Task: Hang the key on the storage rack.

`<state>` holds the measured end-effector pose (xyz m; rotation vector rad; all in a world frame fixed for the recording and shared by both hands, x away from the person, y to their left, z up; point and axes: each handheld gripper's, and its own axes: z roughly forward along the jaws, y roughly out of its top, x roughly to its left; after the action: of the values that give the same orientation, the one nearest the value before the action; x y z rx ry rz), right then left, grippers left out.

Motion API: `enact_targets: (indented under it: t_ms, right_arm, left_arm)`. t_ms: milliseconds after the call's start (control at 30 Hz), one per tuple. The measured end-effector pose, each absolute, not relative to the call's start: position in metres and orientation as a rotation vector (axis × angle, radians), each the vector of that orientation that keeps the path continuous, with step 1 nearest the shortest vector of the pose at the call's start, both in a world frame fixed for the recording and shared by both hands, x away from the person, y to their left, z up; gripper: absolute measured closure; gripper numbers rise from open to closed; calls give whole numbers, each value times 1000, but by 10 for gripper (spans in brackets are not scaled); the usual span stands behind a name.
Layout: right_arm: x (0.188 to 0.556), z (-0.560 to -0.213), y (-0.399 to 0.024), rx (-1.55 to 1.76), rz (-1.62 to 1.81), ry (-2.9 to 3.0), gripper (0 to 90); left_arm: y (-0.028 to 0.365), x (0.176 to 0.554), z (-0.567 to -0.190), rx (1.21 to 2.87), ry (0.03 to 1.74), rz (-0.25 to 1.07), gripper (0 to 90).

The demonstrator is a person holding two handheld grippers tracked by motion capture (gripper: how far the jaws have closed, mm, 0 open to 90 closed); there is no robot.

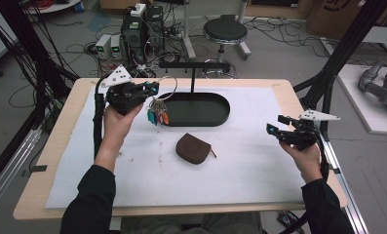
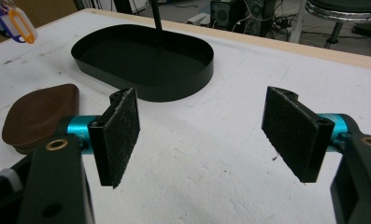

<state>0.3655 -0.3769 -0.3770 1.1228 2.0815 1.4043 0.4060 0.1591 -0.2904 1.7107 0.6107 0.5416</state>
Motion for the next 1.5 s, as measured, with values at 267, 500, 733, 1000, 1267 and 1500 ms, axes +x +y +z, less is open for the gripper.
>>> enact_targets:
  t_ms: [267,500,733,1000,1267,1500]
  right_arm:
    - [366,-377,-378,1130,1410,2077,282]
    - [366,-377,-378,1130,1412,2077,282]
    - [366,-377,-378,1127,1411,2081,282]
    - [367,-378,-378,1128,1411,2083,282]
    - [367,-377,-378,1126,1411,2082,282]
    - [368,-378,-378,1130,1411,2085,282]
  left_arm:
    - [155,426,-288,1727,649,552,865]
    - [152,440,-291,1724,684,570,865]
    - [149,453,-297,1726,717,567,865]
    - [146,468,-299,1724,746,562,865]
    - [149,479,-306,1721,782,551,865]
    - [149,485,-312,1710,804,533,866]
